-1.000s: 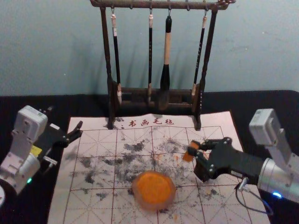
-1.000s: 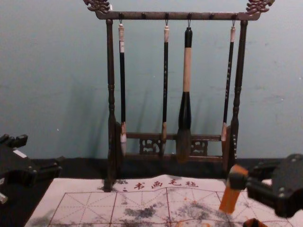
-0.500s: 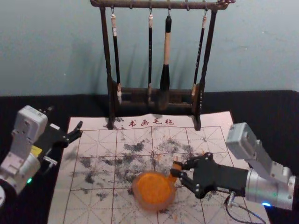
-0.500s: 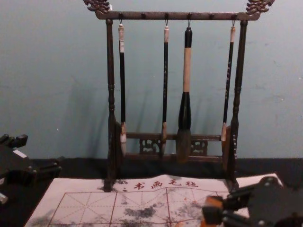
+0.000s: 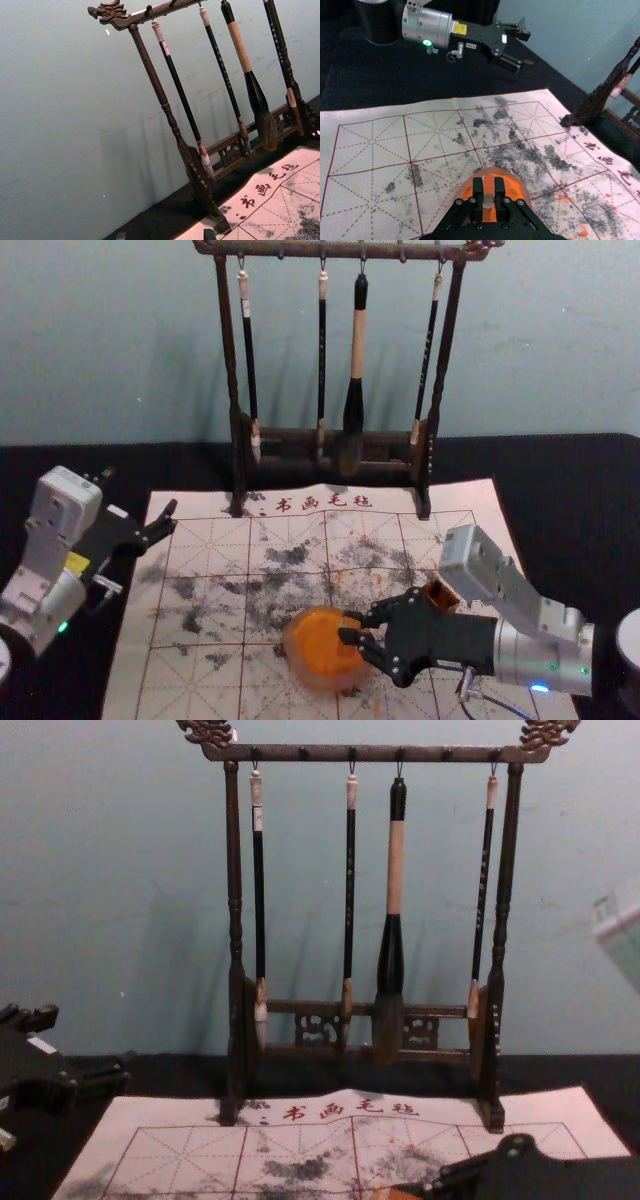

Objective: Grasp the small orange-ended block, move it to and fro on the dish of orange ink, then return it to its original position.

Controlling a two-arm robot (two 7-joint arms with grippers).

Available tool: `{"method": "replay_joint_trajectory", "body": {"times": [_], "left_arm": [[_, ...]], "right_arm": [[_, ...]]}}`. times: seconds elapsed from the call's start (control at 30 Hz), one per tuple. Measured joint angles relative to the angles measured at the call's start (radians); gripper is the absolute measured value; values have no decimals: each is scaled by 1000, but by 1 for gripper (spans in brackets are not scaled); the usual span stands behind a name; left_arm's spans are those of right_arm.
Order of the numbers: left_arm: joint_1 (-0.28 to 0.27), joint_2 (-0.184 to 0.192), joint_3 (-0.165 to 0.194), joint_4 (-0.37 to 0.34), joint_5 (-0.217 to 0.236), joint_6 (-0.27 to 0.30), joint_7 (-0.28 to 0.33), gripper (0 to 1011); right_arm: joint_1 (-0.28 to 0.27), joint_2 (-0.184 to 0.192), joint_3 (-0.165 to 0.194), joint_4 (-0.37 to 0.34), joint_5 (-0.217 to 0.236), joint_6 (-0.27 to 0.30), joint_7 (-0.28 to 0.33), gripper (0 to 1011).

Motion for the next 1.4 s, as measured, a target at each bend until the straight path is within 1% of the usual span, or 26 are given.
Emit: {"method": "replay_joint_trajectory", "body": {"times": [0.37, 0.63, 0.9, 1.13, 1.4], "left_arm": [[0, 0, 0, 0, 0, 0, 0, 1001], [0, 0, 0, 0, 0, 0, 0, 1001], [0, 0, 0, 0, 0, 0, 0, 1001], [0, 0, 0, 0, 0, 0, 0, 1001], [0, 0, 0, 0, 0, 0, 0, 1001]], "right_arm": [[19, -20, -29, 28, -18, 6, -1, 94], [37, -33, -43, 47, -20, 4, 11, 94], [60, -56, -57, 73, -27, 5, 10, 94], [75, -71, -63, 95, -37, 9, 2, 94], [85, -81, -58, 115, -40, 12, -10, 94]]}}
